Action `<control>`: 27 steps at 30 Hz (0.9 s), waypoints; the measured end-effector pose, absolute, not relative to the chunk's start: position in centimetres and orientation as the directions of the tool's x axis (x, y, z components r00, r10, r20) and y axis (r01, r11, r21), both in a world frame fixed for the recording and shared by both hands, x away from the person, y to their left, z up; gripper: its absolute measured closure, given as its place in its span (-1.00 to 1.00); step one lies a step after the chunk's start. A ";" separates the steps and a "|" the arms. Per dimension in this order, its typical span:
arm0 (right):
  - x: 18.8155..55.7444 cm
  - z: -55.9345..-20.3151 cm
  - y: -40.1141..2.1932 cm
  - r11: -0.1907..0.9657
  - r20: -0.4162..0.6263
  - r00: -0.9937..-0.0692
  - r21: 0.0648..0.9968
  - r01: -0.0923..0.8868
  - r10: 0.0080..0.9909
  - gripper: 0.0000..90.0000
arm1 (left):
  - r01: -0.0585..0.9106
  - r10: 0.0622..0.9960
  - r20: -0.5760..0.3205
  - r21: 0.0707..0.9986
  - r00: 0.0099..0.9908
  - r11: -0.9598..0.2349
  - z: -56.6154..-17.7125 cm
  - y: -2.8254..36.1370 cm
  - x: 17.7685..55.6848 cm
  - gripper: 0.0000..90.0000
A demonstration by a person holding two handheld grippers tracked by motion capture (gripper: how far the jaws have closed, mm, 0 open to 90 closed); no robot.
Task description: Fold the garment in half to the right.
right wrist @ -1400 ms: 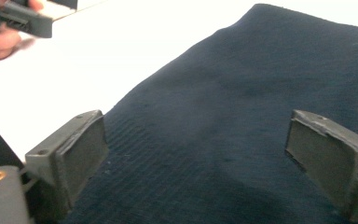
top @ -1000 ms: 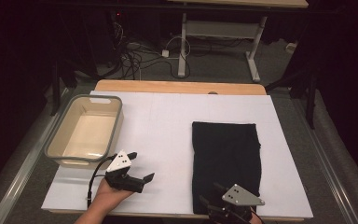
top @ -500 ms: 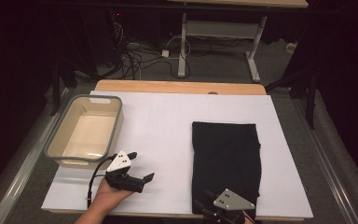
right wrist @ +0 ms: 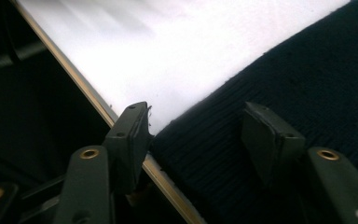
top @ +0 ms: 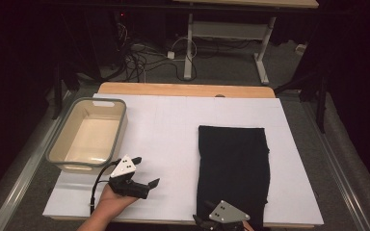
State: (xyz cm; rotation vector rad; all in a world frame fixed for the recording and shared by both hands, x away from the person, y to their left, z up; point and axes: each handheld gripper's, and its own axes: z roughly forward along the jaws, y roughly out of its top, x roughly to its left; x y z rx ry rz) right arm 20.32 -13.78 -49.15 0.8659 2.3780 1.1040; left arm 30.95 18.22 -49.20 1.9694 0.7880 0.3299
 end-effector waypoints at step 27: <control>21.3 -49.3 -14.4 0.530 -0.138 -0.727 0.775 0.344 0.673 0.62 | 0.352 0.670 -0.067 0.887 0.740 -0.300 -48.4 18.2 30.4 -1.00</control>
